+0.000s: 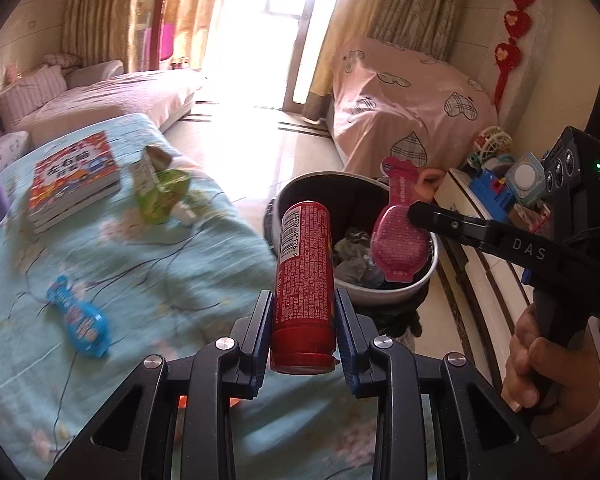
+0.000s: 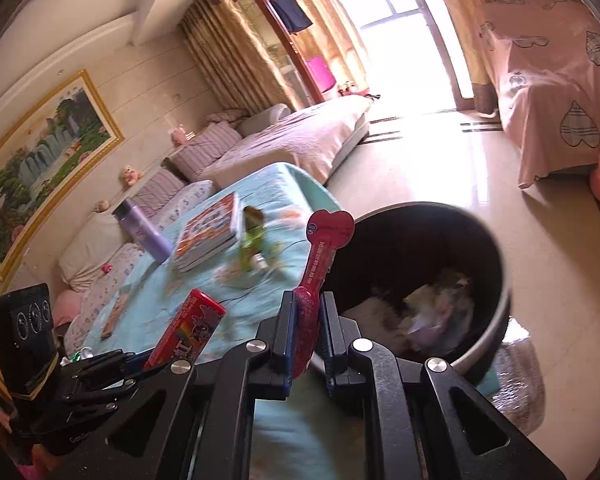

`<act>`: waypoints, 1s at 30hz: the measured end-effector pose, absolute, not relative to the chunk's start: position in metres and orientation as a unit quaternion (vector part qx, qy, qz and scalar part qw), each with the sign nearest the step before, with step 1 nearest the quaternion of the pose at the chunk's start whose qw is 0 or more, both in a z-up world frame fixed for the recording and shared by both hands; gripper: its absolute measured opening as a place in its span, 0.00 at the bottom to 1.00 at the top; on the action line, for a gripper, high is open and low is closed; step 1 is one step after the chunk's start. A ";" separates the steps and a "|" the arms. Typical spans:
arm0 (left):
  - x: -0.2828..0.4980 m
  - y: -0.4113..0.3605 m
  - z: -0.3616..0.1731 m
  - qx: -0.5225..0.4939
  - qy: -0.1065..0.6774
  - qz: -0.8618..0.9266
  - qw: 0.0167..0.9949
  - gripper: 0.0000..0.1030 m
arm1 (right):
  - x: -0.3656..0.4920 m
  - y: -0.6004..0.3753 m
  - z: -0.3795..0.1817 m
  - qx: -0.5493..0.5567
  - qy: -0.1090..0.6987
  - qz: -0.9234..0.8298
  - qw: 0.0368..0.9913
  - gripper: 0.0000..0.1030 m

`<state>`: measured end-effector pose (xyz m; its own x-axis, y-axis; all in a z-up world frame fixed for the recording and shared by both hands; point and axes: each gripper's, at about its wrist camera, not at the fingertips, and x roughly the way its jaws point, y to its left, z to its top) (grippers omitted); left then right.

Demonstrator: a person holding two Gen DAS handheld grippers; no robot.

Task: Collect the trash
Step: 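Carry the red can and pink toy over the bin and open both grippers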

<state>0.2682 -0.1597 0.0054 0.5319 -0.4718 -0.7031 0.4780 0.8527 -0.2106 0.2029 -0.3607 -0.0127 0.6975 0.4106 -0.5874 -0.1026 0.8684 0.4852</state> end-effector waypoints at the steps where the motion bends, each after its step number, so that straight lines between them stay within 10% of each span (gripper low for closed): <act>1: 0.273 -0.166 0.005 0.006 0.401 -0.274 0.874 0.28 | 0.205 -0.365 -0.014 0.211 0.363 0.139 0.897 0.11; 30: 0.327 -0.255 -0.017 0.033 0.442 -0.269 0.855 0.31 | 0.243 -0.405 -0.057 0.200 0.413 0.099 0.883 0.13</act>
